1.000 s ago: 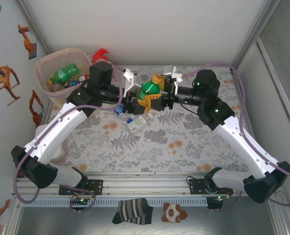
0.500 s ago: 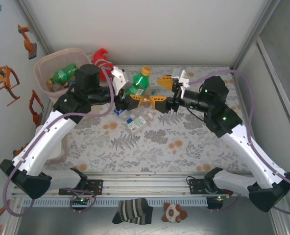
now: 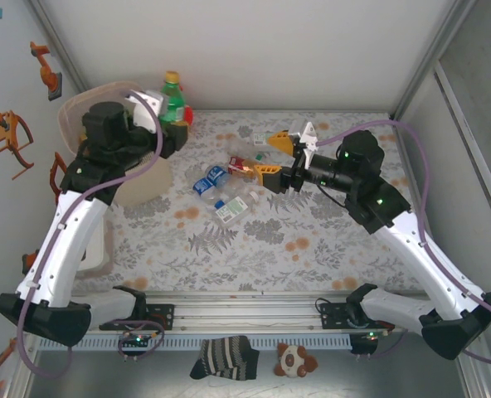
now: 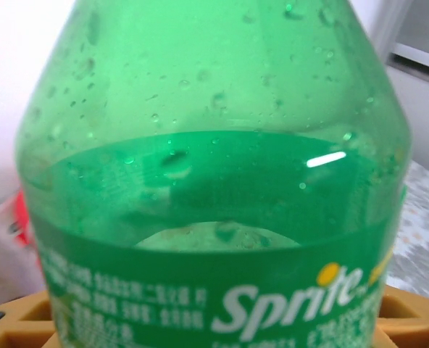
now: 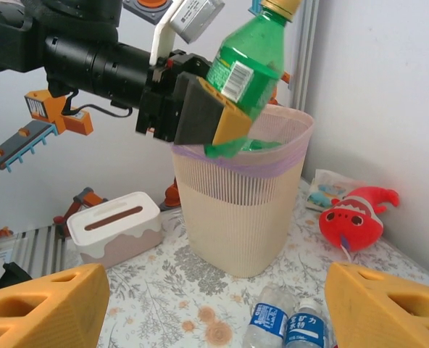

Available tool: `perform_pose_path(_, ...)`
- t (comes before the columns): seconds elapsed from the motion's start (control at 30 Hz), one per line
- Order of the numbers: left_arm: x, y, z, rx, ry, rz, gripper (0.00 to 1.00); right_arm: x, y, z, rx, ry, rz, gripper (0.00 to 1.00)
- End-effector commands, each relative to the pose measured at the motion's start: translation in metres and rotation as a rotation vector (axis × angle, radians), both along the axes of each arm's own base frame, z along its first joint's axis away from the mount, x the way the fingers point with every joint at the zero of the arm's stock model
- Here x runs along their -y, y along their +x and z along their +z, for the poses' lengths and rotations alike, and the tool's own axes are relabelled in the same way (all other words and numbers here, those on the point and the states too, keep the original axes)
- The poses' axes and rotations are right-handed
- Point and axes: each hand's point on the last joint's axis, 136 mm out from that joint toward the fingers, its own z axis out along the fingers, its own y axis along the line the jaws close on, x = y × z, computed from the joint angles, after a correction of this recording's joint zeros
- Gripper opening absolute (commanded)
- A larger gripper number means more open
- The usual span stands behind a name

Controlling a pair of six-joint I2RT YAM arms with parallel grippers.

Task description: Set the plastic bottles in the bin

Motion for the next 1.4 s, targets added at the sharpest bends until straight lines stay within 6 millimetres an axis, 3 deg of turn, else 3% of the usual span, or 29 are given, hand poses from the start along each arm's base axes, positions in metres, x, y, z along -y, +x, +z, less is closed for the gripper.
perform_pose_path(0.0, -0.037, 0.011, 0.012, -0.032, -0.096, 0.150, 0.43, 0.003, -0.003, 0.003, 0.030, -0.005, -0.009, 0.77)
perform_pose_path(0.13, -0.063, 0.025, 0.006, -0.085, -0.090, 0.228, 0.41, 0.004, -0.003, 0.002, 0.028, -0.011, -0.010, 0.77)
perform_pose_path(0.5, -0.107, 0.070, -0.030, -0.255, -0.121, 0.299, 0.41, 0.002, -0.001, 0.003, 0.024, -0.025, -0.008, 0.77)
perform_pose_path(0.7, -0.111, 0.097, -0.053, -0.329, -0.182, 0.281, 0.41, 0.001, 0.000, 0.004, 0.024, -0.025, -0.008, 0.77)
perform_pose_path(1.0, -0.108, 0.122, -0.098, -0.449, -0.263, 0.255, 0.44, 0.002, -0.005, 0.010, 0.020, -0.017, 0.008, 0.76)
perform_pose_path(1.2, -0.115, 0.124, -0.123, -0.545, -0.279, 0.274, 0.53, 0.004, -0.008, 0.011, 0.016, -0.015, 0.006, 0.76)
perform_pose_path(1.37, -0.115, 0.116, -0.125, -0.571, -0.283, 0.276, 0.65, 0.005, -0.009, 0.012, 0.008, -0.004, 0.006, 0.75)
